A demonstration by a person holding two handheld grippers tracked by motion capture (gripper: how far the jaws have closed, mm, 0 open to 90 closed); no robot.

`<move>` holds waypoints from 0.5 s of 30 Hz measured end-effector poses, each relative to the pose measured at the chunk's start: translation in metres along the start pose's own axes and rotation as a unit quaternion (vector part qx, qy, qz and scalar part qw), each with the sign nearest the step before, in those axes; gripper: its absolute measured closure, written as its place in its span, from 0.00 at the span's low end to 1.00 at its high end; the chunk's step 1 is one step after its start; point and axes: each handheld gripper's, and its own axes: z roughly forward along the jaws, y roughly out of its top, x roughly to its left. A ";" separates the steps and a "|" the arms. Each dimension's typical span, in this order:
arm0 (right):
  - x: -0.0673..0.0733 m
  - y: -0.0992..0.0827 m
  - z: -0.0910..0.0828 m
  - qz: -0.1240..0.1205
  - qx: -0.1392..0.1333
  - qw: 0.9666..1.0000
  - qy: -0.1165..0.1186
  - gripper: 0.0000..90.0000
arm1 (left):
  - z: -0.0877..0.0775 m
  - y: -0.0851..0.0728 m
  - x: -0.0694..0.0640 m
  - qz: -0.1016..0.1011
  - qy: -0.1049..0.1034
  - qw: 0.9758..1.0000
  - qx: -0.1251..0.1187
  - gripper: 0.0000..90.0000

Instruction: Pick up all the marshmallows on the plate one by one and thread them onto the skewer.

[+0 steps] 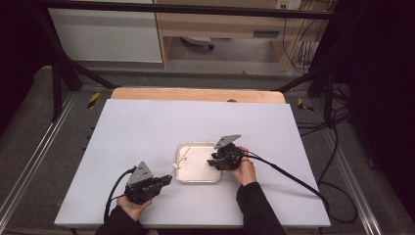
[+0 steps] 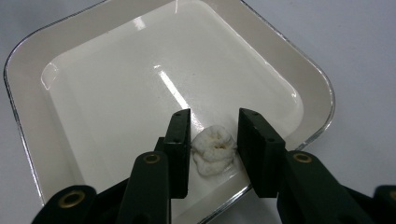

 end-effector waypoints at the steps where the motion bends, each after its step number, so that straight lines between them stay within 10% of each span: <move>1: 0.000 0.000 0.000 0.001 -0.001 1.000 0.000 0.74 | 0.000 0.000 0.000 0.000 0.000 1.000 0.000 0.98; 15: 0.001 0.001 -0.005 0.019 -0.013 1.000 0.003 0.80 | 0.000 0.000 -0.001 0.004 -0.002 1.000 0.000 0.98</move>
